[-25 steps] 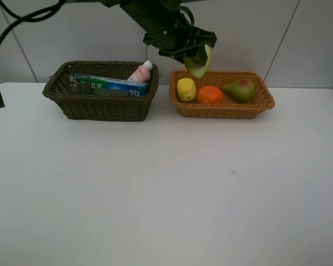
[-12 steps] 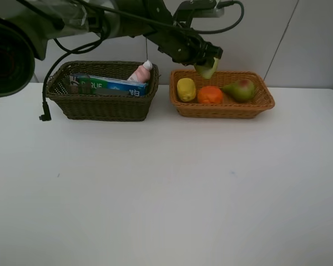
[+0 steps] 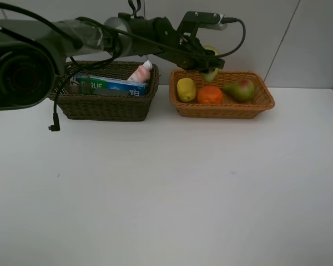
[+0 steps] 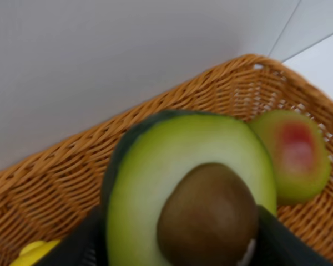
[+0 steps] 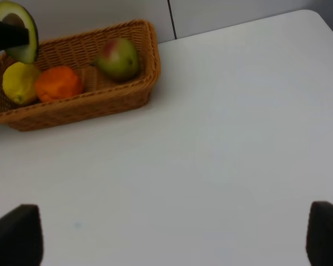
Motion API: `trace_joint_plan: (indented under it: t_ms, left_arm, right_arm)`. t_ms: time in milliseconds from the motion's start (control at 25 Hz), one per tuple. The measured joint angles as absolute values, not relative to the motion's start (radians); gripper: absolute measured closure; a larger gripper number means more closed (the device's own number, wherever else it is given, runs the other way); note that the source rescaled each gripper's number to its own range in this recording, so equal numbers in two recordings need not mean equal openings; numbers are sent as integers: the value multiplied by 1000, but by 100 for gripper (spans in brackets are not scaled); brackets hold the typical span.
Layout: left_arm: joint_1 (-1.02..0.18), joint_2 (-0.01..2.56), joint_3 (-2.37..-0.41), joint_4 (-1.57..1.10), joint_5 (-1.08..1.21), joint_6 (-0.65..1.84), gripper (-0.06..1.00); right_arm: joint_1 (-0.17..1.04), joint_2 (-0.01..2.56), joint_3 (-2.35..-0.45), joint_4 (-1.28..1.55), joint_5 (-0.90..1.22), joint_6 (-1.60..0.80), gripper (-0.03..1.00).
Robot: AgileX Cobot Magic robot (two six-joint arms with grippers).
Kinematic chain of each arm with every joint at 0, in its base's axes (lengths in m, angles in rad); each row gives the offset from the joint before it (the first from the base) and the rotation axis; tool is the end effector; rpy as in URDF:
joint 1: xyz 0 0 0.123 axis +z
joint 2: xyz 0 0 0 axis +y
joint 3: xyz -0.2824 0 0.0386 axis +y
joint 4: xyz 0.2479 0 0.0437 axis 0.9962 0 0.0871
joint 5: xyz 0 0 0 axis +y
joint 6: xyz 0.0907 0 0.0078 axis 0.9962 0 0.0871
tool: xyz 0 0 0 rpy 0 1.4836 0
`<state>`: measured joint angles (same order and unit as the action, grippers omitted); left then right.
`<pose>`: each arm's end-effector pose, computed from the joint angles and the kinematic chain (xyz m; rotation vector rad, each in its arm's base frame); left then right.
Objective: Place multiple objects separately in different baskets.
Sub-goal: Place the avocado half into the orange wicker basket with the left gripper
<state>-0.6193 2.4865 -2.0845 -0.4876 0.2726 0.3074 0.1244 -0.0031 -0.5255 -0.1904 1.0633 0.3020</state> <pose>0.4569 -0.3398 0.1598 0.5659 2.1069 -0.5902 -0.0074 -0.0161 0.2851 0.1899 1.9953 0.0462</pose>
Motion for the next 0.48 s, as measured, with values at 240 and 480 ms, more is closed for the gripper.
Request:
trace_joint_plan:
  t_ms: [240,480]
  left_arm:
    - [-619,2523,-2084,-480,217,334,33]
    - [-619,2531,-2084,-468,210,343,33]
  right_arm:
    - [124,-3,-526,-190,1063,302,-3]
    - [124,-3,-526,-190,1063,302,-3]
